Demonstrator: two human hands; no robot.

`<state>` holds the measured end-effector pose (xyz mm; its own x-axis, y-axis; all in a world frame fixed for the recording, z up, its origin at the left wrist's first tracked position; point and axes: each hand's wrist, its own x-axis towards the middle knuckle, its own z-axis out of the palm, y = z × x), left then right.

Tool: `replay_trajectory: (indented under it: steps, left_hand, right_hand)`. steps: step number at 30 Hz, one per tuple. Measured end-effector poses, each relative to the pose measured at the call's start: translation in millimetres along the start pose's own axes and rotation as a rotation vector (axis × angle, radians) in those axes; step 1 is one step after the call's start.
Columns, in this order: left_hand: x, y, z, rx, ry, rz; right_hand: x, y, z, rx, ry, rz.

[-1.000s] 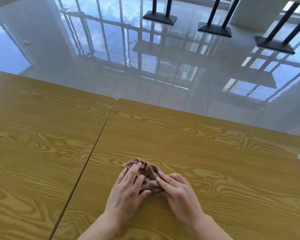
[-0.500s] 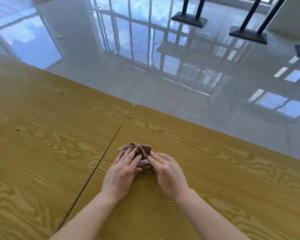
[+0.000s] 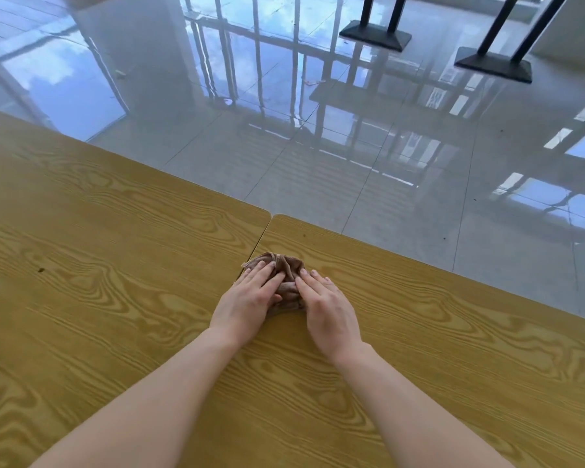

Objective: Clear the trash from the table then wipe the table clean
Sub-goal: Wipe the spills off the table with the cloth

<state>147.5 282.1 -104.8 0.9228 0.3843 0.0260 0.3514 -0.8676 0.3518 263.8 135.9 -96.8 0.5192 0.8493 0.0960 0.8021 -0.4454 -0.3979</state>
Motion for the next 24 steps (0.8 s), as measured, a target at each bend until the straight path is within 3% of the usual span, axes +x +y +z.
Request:
replay_trajectory:
  steps: [12, 18, 24]
  left_hand:
    - [40.4, -8.3, 1.7, 0.034, -0.085, -0.008]
    - [98.6, 4.0, 9.0, 0.046, -0.109, 0.102]
    - [114.1, -1.2, 5.5, 0.000, -0.133, 0.082]
  right_hand:
    - [20.4, 2.2, -0.3, -0.008, 0.011, 0.103]
    - [40.5, 22.9, -0.8, -0.071, 0.111, 0.286]
    - [75.9, 24.7, -1.0, -0.071, -0.035, 0.283]
